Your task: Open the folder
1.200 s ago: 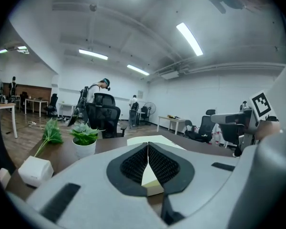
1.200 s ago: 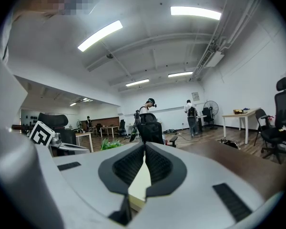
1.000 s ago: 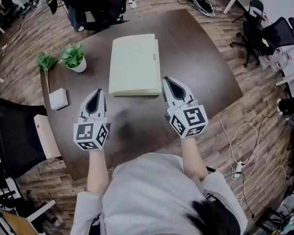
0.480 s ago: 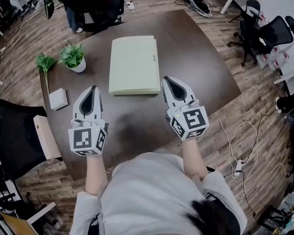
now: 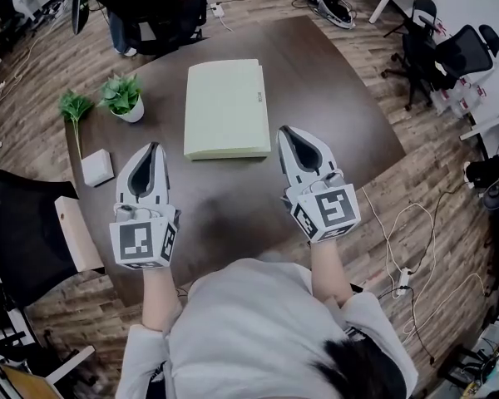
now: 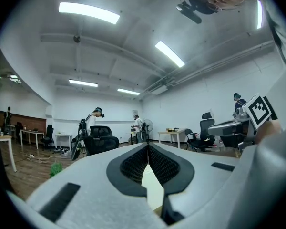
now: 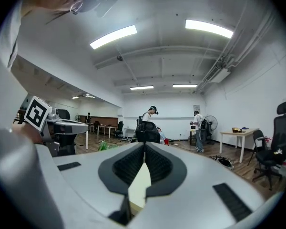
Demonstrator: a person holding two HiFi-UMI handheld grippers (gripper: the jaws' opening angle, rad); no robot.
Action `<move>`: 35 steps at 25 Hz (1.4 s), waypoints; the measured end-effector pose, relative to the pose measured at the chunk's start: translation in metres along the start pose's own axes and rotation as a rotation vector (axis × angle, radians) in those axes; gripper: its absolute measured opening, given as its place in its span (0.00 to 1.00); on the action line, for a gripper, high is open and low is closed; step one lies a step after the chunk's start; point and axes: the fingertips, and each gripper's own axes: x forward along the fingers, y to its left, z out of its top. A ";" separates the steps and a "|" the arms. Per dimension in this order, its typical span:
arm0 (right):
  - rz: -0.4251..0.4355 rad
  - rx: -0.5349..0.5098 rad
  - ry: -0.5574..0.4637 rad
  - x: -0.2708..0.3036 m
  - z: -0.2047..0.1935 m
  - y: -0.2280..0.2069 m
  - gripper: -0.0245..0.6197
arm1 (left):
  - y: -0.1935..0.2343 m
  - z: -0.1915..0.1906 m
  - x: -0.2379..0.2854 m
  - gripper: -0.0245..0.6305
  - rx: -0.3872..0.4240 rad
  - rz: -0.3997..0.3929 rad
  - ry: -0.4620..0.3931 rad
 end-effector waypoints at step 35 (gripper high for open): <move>-0.090 -0.042 -0.114 -0.034 0.042 0.004 0.06 | 0.001 0.024 -0.016 0.06 -0.013 -0.047 -0.081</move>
